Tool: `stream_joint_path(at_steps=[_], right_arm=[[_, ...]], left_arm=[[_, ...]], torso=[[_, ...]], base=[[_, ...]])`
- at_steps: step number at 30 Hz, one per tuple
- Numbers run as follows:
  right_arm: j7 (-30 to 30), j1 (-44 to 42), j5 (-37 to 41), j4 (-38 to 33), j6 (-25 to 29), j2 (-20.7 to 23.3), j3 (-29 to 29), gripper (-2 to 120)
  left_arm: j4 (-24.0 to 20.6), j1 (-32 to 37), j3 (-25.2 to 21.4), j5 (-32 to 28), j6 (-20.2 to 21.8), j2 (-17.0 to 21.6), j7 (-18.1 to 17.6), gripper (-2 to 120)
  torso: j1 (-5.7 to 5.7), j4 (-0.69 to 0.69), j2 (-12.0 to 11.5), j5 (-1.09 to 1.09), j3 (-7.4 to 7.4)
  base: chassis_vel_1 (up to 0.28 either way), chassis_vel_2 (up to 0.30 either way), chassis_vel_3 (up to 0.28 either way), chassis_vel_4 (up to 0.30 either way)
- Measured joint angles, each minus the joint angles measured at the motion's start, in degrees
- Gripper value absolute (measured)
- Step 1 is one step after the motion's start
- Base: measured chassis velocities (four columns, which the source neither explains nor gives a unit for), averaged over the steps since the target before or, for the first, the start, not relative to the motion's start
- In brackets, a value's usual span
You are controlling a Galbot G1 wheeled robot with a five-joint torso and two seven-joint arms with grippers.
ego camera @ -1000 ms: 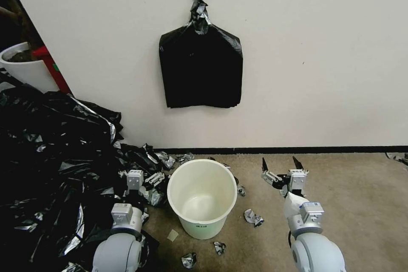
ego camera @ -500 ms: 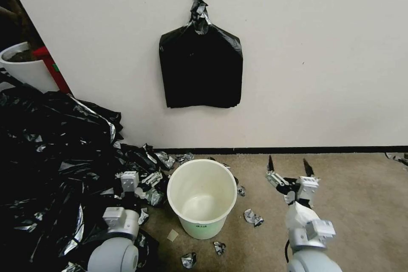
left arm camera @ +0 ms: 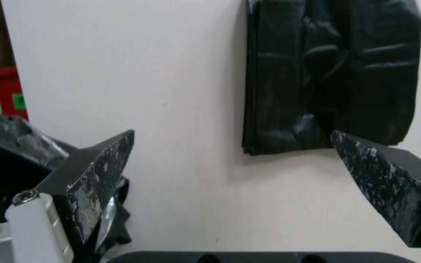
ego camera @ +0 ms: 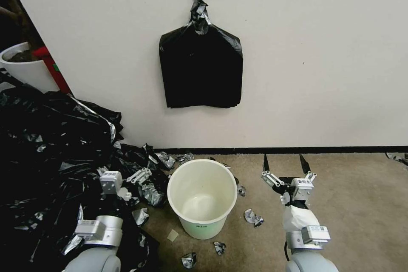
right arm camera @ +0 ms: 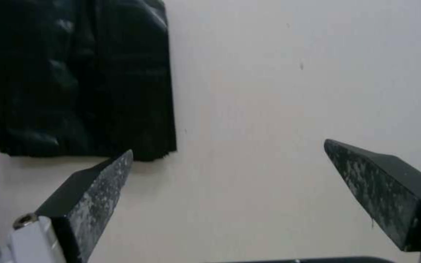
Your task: Place a trash bag onto the trash bin.
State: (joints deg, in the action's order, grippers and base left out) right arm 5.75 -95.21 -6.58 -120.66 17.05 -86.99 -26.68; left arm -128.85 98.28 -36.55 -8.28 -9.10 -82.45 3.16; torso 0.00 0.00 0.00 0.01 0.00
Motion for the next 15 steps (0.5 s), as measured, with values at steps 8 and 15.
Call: stream_joint_path(at_steps=[8,15], right_arm=[[-1.74,3.83,2.34,7.76,4.08,1.10,0.84,100],[-3.70,10.83,15.95,9.27,2.56,3.18,6.93,100]], left_arm=[[6.32,0.15,2.87,0.24,0.17,-0.56,-0.95,100],[3.95,1.64,2.47,-2.16,-1.01,-1.16,-2.10,100]], torso=[[0.00,-0.01,-0.01,-0.01,0.01],[0.00,0.00,0.00,0.00,0.01]], base=[[0.000,0.000,0.000,0.000],[0.000,0.000,0.000,0.000]])
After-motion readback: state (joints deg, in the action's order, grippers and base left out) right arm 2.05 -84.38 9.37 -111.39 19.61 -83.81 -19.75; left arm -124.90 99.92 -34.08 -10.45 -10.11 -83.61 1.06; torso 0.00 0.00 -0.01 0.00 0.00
